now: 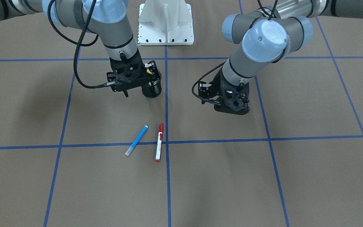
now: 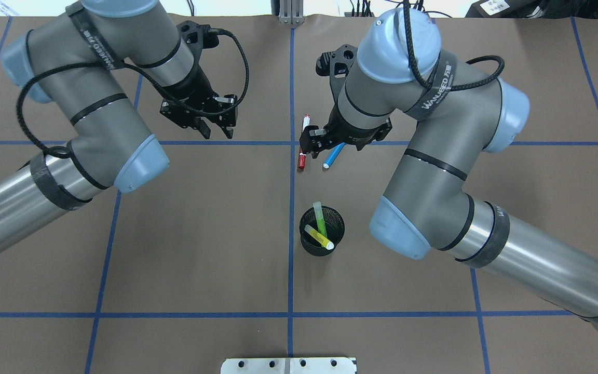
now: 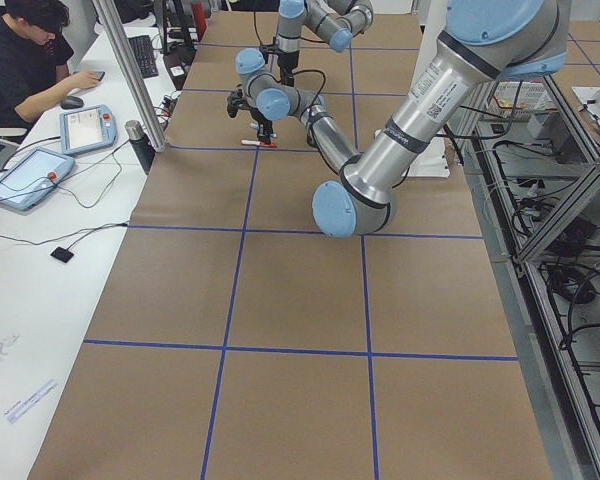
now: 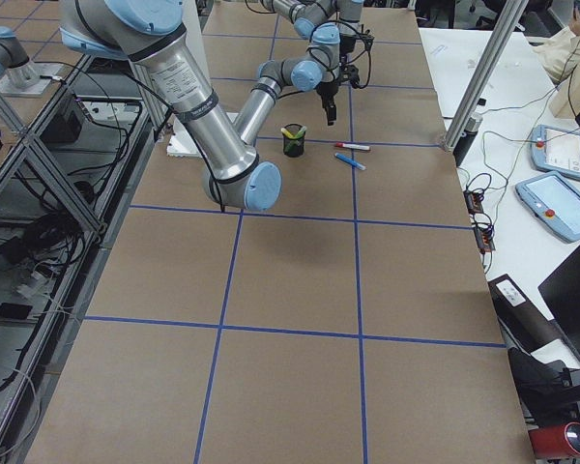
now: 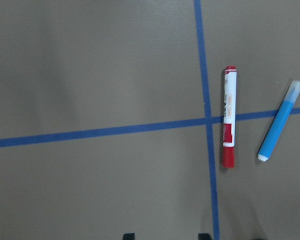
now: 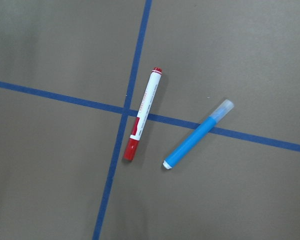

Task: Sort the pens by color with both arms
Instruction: 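Move the right gripper over the cup while the left gripper withdraws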

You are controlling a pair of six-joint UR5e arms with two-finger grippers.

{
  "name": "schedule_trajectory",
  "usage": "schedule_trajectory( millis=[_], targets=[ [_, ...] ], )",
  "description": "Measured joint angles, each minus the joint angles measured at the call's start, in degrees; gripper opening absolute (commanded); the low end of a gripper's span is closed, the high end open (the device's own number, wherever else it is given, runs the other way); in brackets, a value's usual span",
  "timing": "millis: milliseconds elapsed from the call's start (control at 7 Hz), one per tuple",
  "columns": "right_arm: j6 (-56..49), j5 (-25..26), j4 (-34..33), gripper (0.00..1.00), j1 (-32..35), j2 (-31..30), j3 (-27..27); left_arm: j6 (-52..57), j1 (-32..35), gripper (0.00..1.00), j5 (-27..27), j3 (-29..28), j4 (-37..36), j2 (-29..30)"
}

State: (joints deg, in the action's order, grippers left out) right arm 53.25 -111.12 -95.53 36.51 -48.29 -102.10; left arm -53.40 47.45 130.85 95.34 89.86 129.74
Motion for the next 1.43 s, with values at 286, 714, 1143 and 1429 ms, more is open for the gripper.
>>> schedule_trajectory(
  millis=[286, 714, 1143, 1429],
  targets=[
    [4.1, 5.1, 4.3, 0.87, -3.8, 0.1, 0.3, 0.3, 0.8, 0.52, 0.0, 2.9, -1.0, -2.4],
    [7.2, 10.9, 5.5, 0.82, -8.3, -0.8, 0.2, 0.3, 1.4, 0.52, 0.0, 3.7, -1.1, -3.5],
    [6.3, 13.8, 5.5, 0.74, -9.6, -1.1, 0.4, 0.3, 1.4, 0.52, 0.0, 4.4, -1.2, -4.0],
    [3.4, 15.3, 5.5, 0.74, -9.6, -1.8, 0.2, 0.3, 1.4, 0.52, 0.0, 4.8, -1.4, -4.1]
  ],
)
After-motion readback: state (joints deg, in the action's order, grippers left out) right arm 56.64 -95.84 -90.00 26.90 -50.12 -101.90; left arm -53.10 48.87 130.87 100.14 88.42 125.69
